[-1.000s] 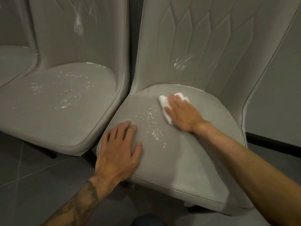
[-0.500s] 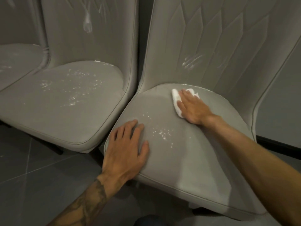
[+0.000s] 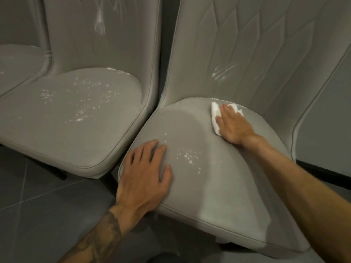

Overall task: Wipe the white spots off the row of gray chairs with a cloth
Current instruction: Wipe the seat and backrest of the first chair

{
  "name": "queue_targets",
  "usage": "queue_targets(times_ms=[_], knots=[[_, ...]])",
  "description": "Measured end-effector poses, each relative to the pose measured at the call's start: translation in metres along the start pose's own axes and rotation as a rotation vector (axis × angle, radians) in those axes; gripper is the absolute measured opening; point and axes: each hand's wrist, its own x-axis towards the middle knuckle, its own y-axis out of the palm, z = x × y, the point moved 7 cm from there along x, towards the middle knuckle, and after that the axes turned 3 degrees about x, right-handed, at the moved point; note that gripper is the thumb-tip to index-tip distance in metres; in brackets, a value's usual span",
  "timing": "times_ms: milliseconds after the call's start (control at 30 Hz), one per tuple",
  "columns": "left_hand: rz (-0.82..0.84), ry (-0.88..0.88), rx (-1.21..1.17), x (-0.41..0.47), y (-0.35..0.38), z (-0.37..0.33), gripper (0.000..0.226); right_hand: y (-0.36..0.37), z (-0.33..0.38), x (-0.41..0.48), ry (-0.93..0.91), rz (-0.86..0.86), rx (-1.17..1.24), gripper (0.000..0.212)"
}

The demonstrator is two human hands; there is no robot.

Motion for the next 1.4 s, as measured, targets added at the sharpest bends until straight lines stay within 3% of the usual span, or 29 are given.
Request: queue_targets(times_ms=[67,233,300,400,467,600,667,800,900,1000,1067,1167,1300,1400], knots=[[-0.018,0.000,0.000,0.000,0.000,0.000,0.057,0.004,0.033,0.005,0.014,-0.015,-0.051,0.056],[-0.006,0.001,-0.002,0.000,0.001,0.002,0.058,0.031,0.148,0.001,-0.331,0.016,0.018,0.055],[-0.008,0.011,-0.026,0.000,0.002,0.002,0.058,0.027,0.124,0.003,-0.328,0.042,0.081,0.056],[-0.028,0.012,-0.060,0.000,-0.001,0.002,0.055,0.019,0.068,0.011,-0.170,0.067,0.043,0.058],[-0.043,-0.004,-0.086,-0.002,-0.002,0.003,0.053,0.016,0.076,0.012,-0.123,0.058,0.025,0.056],[-0.098,-0.058,-0.234,-0.004,-0.009,0.007,0.032,0.030,0.171,-0.017,-0.417,-0.037,-0.046,0.053],[-0.128,-0.112,-0.363,-0.007,-0.013,0.016,0.014,0.046,0.189,-0.038,-0.544,0.074,0.036,0.055],[-0.139,-0.207,-0.400,-0.022,-0.020,0.055,0.001,0.040,0.154,-0.025,-0.469,0.162,0.052,0.058],[-0.129,-0.230,-0.491,-0.032,-0.022,0.075,0.012,0.027,0.161,-0.032,-0.390,0.120,0.021,0.056],[-0.137,-0.237,-0.565,-0.031,-0.023,0.078,0.015,0.032,0.207,-0.094,-0.699,0.014,-0.024,0.054],[-0.142,-0.288,-0.642,-0.031,-0.023,0.083,0.018,0.047,0.214,-0.137,-0.821,0.086,0.041,0.056],[-0.111,-0.310,-0.676,-0.032,-0.023,0.089,0.018,0.048,0.198,-0.133,-0.742,0.171,0.083,0.059],[-0.092,-0.268,-0.641,-0.034,-0.023,0.085,0.016,0.036,0.194,-0.096,-0.508,0.074,0.009,0.058],[-0.100,-0.308,-0.673,-0.032,-0.024,0.087,0.020,0.052,0.224,-0.143,-0.633,0.041,0.042,0.058]])
